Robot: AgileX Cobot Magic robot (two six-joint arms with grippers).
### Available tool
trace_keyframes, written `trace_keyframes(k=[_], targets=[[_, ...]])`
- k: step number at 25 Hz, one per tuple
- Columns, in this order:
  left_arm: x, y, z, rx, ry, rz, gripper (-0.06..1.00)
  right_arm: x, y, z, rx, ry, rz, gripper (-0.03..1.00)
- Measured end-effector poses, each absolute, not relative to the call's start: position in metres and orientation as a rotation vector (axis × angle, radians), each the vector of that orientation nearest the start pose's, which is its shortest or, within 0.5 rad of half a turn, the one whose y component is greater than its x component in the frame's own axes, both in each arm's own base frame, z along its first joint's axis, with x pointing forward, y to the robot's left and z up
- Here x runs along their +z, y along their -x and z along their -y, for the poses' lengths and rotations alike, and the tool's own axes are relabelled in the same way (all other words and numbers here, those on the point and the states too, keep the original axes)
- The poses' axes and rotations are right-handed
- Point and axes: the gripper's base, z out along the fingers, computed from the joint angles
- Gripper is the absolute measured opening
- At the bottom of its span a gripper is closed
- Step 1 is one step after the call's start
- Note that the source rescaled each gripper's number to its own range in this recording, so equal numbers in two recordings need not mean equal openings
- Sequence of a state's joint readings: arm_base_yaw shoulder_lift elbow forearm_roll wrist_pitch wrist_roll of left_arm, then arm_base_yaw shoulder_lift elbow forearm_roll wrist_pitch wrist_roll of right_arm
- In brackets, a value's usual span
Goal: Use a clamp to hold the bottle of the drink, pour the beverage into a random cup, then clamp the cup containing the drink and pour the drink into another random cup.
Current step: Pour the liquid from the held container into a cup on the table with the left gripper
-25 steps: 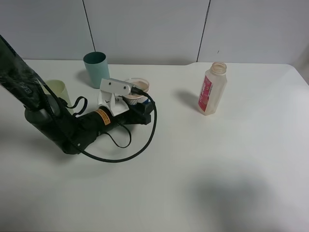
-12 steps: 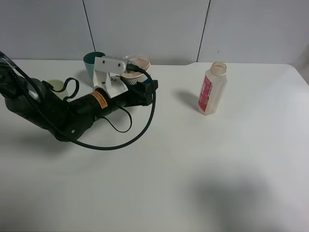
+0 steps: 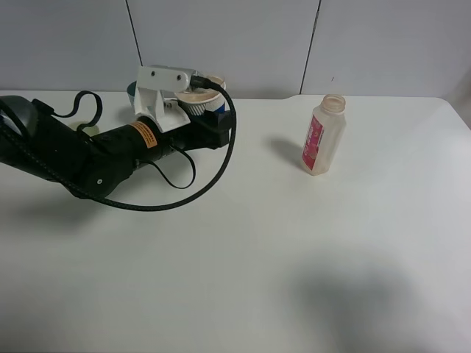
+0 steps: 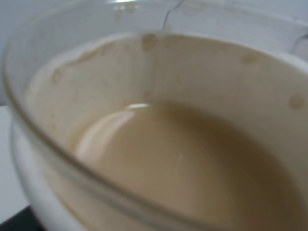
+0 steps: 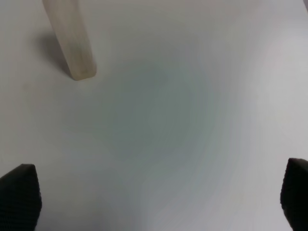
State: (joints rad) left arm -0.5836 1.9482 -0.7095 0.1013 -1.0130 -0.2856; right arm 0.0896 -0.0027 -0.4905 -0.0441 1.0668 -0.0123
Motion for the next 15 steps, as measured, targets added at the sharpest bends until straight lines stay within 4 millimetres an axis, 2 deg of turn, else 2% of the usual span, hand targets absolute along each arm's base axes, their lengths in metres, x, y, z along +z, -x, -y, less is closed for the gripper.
trace_keyframes(k=[8, 15], targets=[[0.148, -0.287, 0.197, -0.601, -0.418, -1.78, 0.01, 0.274, 0.004, 0.005, -0.009, 0.071, -2.054, 1.0], [0.167, -0.296, 0.172, -0.529, -0.473, -1.777, 0.01, 0.274, 0.004, 0.005, -0.009, 0.07, -2.054, 1.0]])
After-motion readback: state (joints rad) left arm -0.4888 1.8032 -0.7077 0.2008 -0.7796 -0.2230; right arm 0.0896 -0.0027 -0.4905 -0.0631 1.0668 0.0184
